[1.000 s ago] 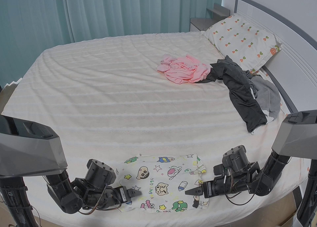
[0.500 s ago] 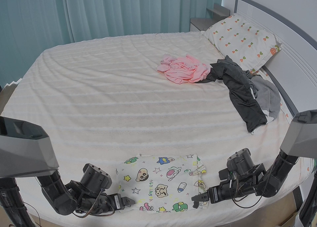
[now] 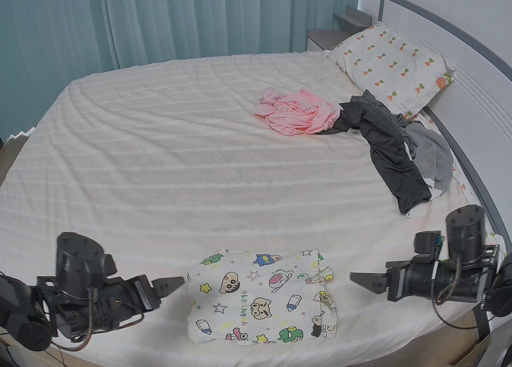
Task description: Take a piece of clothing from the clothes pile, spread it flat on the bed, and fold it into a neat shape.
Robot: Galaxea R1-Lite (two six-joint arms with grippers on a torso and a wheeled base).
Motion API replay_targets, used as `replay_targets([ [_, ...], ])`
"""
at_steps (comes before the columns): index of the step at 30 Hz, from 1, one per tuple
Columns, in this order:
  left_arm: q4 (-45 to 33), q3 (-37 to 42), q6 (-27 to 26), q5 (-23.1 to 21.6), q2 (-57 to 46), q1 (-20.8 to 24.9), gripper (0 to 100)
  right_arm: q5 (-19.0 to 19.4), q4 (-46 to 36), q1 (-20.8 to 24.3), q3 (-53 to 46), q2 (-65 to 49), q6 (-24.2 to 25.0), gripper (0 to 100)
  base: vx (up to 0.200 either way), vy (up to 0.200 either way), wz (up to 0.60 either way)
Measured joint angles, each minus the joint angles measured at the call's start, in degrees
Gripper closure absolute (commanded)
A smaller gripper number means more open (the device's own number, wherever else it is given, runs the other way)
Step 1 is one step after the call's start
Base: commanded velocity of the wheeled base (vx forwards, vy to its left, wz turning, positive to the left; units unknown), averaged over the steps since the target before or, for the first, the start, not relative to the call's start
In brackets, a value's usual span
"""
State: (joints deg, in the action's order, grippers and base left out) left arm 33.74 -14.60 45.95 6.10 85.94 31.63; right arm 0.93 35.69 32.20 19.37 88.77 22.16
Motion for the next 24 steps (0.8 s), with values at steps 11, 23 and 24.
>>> replay_targets([
  [11, -20.8, -1.1, -3.6, 12.9, -30.3, -2.9, 0, -11.1, -14.2, -4.4, -3.8, -28.1, -2.3, 0, 0.0, 0.0, 0.0],
  [23, -45.0, -4.7, -13.9, 18.3, -62.2, -18.3, 0, -11.8, -23.8, -17.8, -10.8, -57.2, -11.0, 0, 0.0, 0.0, 0.0],
  [24, -46.3, -4.9, -15.2, 18.5, -64.4, -19.6, 0, -11.1, -24.7, -19.2, -11.5, -60.1, -12.2, 0, 0.0, 0.0, 0.0],
])
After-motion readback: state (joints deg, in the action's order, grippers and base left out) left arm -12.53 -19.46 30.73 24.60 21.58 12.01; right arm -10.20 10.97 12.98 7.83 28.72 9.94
